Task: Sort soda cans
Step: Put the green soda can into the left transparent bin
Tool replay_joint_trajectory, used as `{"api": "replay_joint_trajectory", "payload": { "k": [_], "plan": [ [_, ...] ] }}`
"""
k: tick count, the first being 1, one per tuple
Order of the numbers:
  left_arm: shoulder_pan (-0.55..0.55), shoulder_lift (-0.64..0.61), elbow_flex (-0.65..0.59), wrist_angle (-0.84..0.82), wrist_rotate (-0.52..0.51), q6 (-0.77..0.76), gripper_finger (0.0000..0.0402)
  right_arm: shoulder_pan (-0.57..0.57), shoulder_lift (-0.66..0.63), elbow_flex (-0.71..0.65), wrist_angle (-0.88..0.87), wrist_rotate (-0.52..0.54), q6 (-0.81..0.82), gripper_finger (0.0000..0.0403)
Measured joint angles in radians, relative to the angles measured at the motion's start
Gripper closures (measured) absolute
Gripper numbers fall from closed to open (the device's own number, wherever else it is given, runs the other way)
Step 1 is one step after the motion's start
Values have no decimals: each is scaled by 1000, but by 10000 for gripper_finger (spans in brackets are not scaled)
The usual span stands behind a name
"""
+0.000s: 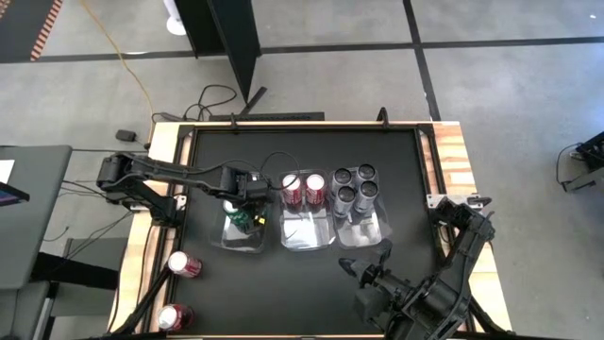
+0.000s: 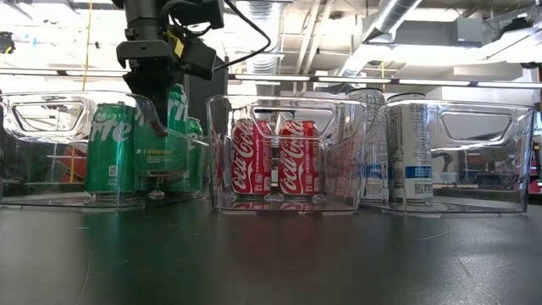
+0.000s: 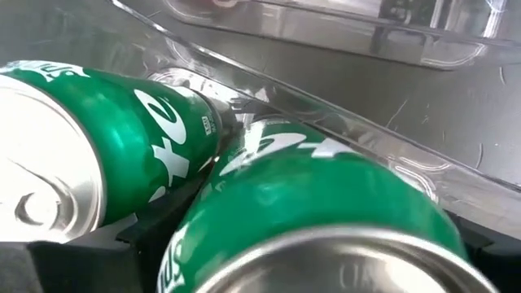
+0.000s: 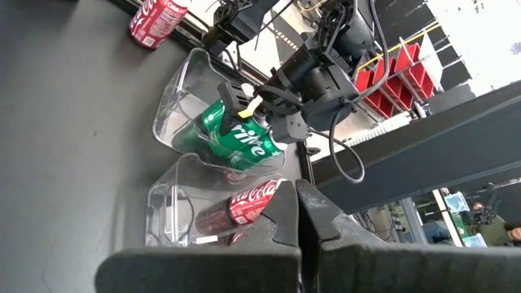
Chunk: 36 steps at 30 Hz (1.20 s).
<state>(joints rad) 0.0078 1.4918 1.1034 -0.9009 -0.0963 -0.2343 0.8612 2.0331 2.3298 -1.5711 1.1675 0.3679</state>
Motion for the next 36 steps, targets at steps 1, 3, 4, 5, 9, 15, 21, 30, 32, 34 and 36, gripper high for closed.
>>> {"api": "replay_joint_trajectory", "payload": {
  "k": [1,3,4,5,9,15,21,30,32,34,36],
  "plan": [
    [0,0,0,0,0,0,68,0,0,0,0,0,0,398],
    [0,0,0,-1,0,1,68,0,0,0,0,0,0,398],
    [0,0,0,-1,0,1,68,0,0,0,0,0,0,398],
    [0,0,0,-1,1,1,68,0,0,0,0,0,0,398],
    [0,0,0,0,7,1,62,0,0,0,0,0,0,398],
    [1,-1,1,0,7,-2,40,0,0,0,0,-1,-1,398],
    [0,-1,1,2,-40,9,35,0,0,0,0,-6,-1,398],
    [-1,-6,1,-1,-47,13,35,0,0,0,0,-16,-1,398],
    [-4,-6,1,-2,-50,13,35,0,0,0,0,-16,-1,398],
    [-8,-6,1,-2,-54,13,35,0,0,0,0,-16,-1,398],
    [-10,-6,1,-2,-54,13,36,0,0,0,0,-16,-1,398]
  ]
}}
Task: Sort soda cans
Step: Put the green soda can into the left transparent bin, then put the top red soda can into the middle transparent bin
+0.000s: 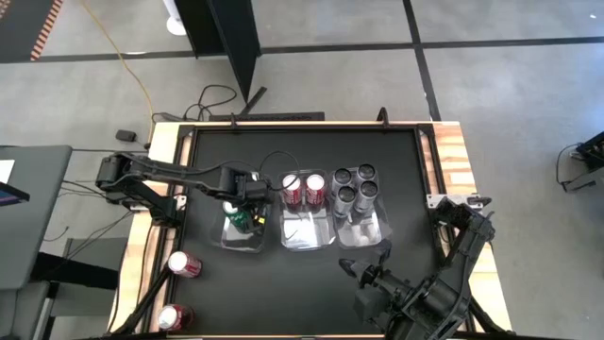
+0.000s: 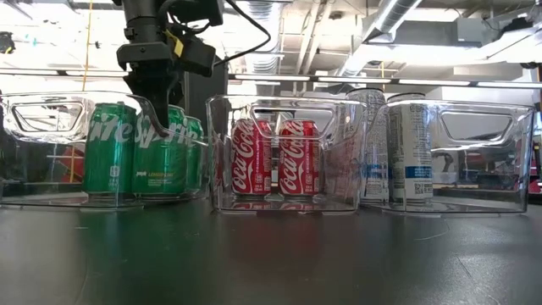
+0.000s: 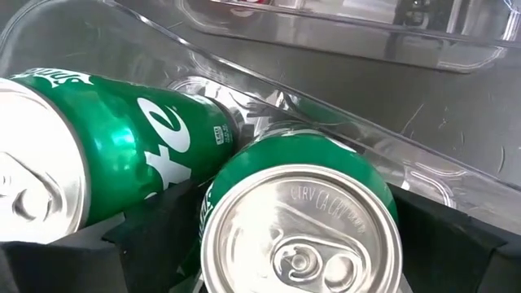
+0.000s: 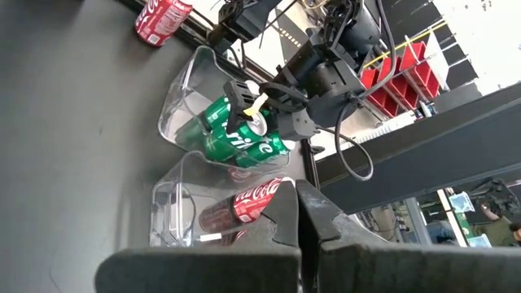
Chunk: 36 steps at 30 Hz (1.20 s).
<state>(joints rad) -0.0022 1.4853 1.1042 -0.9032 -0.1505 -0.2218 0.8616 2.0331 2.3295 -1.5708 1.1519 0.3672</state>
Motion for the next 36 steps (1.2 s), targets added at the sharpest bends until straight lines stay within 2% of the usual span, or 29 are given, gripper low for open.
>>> {"api": "replay_joint_trajectory", "payload": {
  "k": [17,29,36],
  "plan": [
    [-22,-1,4,-29,-13,6,35,0,0,0,0,0,0,398],
    [-65,-2,104,-92,-68,3,35,0,0,0,0,0,2,398],
    [-88,-7,188,-208,-112,-8,35,2,0,0,0,0,2,398]
  ]
}}
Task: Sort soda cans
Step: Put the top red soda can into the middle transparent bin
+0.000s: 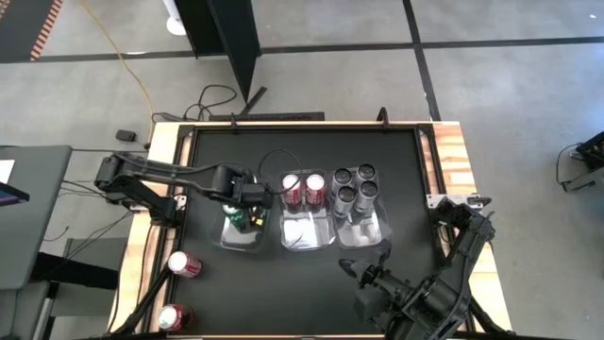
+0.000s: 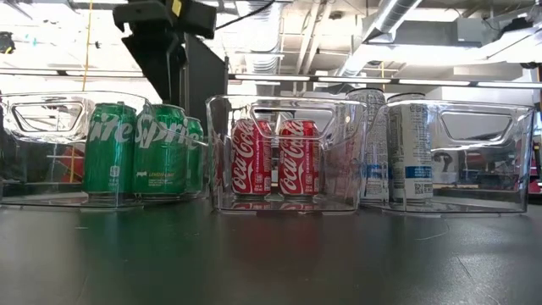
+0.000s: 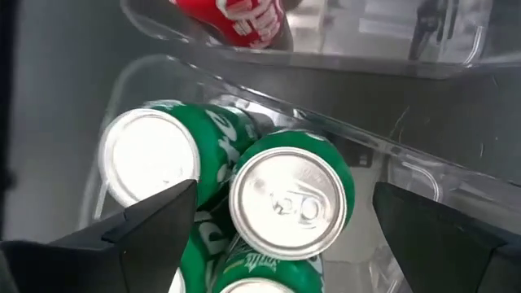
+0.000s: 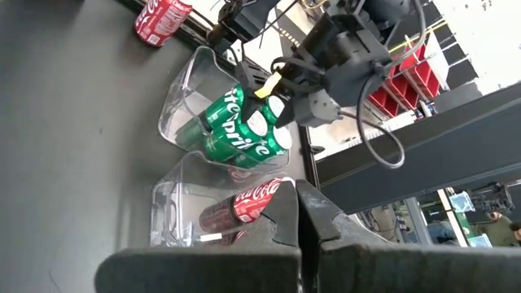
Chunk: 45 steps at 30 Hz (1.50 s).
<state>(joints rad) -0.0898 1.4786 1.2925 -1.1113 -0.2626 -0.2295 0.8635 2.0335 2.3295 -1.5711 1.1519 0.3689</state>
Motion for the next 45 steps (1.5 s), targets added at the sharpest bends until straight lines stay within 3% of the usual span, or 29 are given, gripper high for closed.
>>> {"api": "replay_joint_trajectory", "payload": {
  "k": [9,17,28,37,45],
  "plan": [
    [-94,-173,20,-18,-164,-81,36,0,0,0,0,-2,8,398],
    [-295,-342,20,-102,-151,-313,36,0,0,0,0,-5,23,398],
    [-591,-199,19,-440,68,-772,36,-29,0,0,1,-5,25,398],
    [-768,-136,19,-459,186,-858,36,-30,0,0,1,-6,25,398],
    [-921,-138,13,-458,188,-983,36,-28,0,0,0,-6,24,398]
  ]
}}
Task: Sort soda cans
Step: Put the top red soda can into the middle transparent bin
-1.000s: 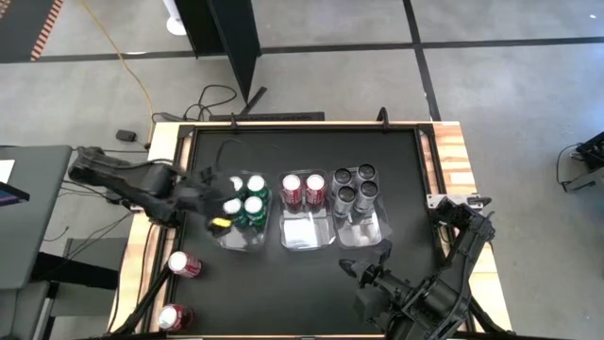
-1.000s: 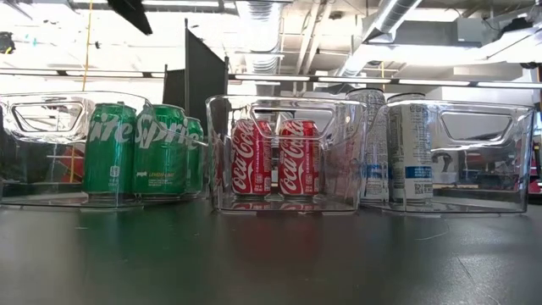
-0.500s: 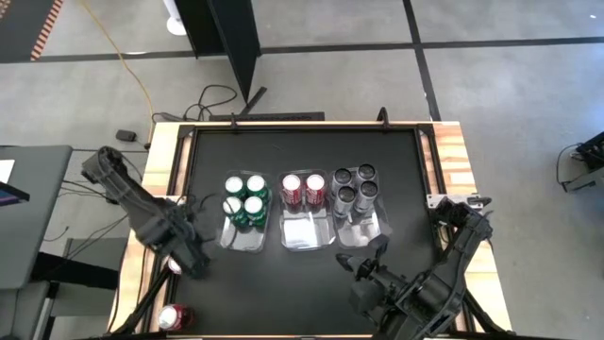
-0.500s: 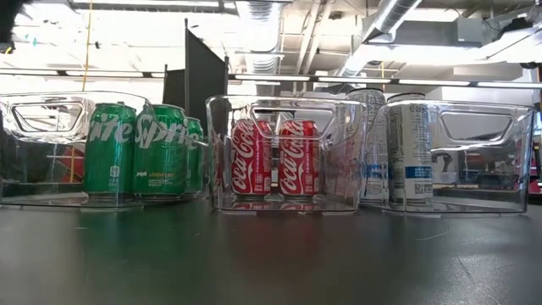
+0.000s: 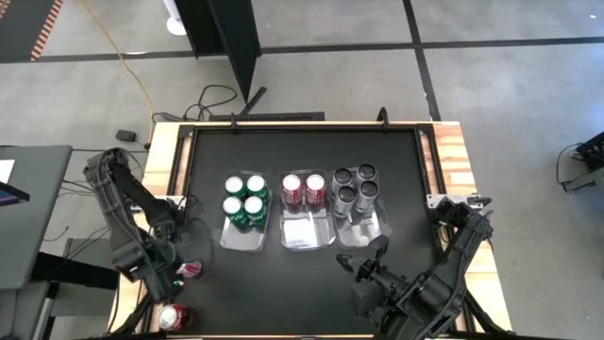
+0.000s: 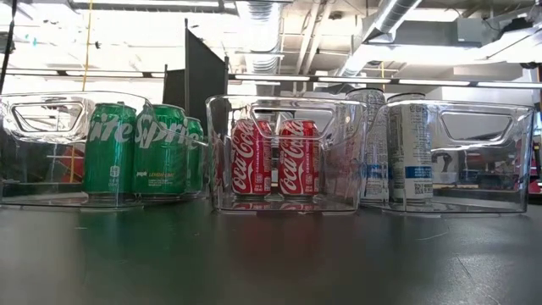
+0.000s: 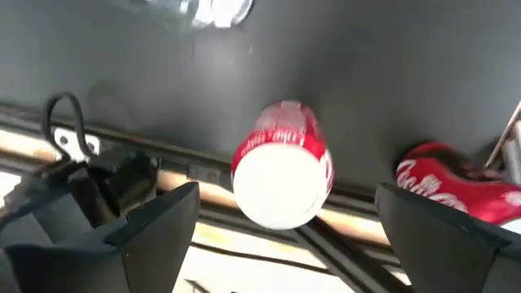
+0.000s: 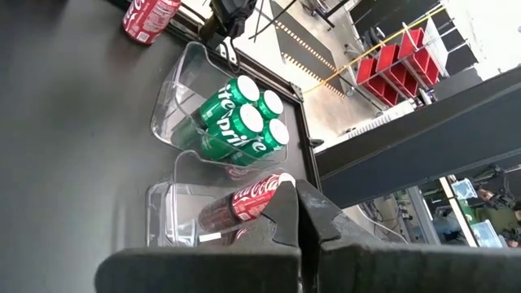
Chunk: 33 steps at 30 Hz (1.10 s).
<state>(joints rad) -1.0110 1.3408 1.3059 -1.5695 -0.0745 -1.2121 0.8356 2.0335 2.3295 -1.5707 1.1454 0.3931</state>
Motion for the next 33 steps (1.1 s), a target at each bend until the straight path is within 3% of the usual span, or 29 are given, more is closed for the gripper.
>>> {"api": "replay_joint_trajectory", "payload": {
  "k": [7,15,24,33],
  "plan": [
    [-81,0,-78,5,0,-110,36,0,0,0,0,0,0,398],
    [-81,-25,-159,85,-1,-199,34,-7,0,0,0,-1,0,398],
    [-91,-139,-249,152,-13,-338,25,-7,0,0,0,-1,-5,398],
    [-91,-193,-326,252,-46,-360,25,-7,0,0,0,-22,-1,398]
  ]
}}
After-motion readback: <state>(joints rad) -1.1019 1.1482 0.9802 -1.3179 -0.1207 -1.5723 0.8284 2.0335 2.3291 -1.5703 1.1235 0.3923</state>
